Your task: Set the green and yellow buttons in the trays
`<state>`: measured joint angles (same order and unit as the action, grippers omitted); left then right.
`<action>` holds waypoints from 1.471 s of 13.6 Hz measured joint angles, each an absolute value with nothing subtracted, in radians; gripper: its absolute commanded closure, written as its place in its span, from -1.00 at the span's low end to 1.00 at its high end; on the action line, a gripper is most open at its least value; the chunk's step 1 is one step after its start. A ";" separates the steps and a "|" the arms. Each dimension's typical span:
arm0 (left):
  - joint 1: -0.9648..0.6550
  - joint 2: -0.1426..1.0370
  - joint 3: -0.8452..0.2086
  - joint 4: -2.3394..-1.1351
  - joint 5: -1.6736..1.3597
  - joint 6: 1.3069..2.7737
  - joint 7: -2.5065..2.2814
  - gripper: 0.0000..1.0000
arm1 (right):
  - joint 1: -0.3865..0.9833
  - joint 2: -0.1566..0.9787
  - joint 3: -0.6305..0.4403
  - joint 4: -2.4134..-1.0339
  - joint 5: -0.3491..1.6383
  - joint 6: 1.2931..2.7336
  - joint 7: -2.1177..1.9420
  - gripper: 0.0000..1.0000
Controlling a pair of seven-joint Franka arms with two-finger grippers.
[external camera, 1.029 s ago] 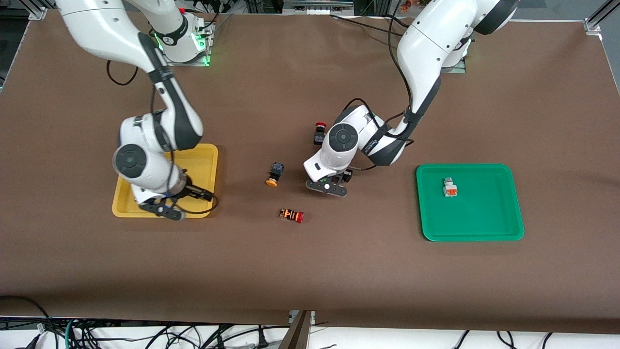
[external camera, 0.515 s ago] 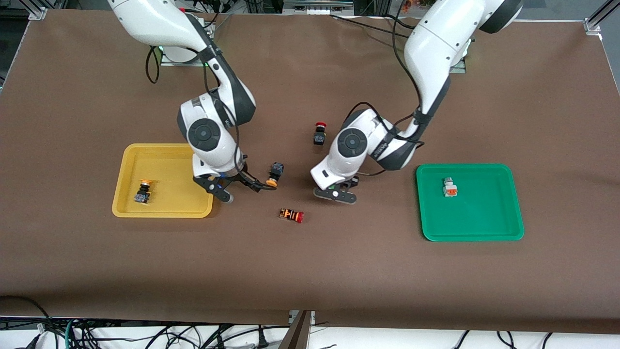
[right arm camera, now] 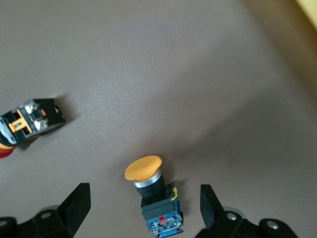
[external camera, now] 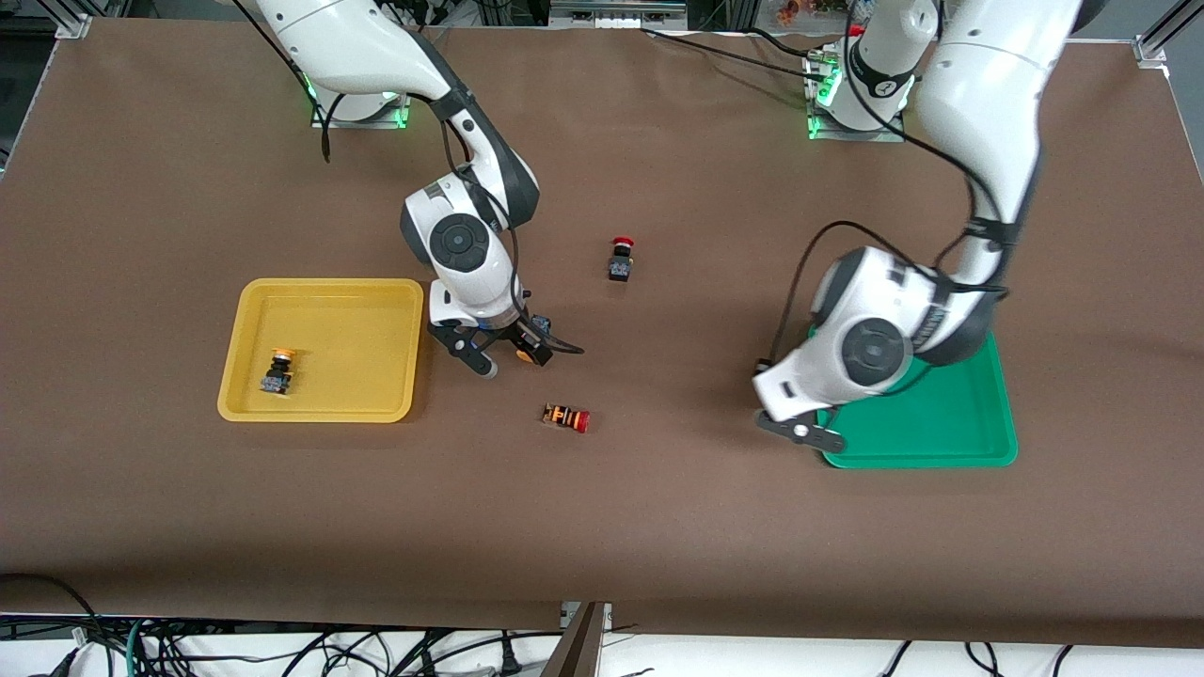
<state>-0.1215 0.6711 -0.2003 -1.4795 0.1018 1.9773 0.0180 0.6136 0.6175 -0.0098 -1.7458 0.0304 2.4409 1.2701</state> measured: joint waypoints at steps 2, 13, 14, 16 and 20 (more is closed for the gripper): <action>-0.026 0.661 -0.196 -1.480 0.103 1.944 0.182 0.75 | 0.627 0.641 -0.010 -1.746 0.030 2.472 1.279 -0.95; 0.230 0.726 -0.222 -1.526 0.259 2.090 0.598 -1.00 | 0.645 0.703 -0.010 -1.746 0.030 2.511 1.280 0.56; 0.230 0.704 -0.235 -1.518 0.259 2.068 0.597 -1.00 | 0.645 0.703 -0.010 -1.745 0.029 2.511 1.280 0.76; 0.229 0.625 -0.270 -1.499 0.259 1.970 0.546 -1.00 | 0.646 0.702 -0.011 -1.745 0.029 2.513 1.277 0.99; 0.221 0.447 -0.351 -1.431 0.259 1.685 0.305 -1.00 | 0.641 0.692 -0.037 -1.728 0.028 2.517 1.177 1.00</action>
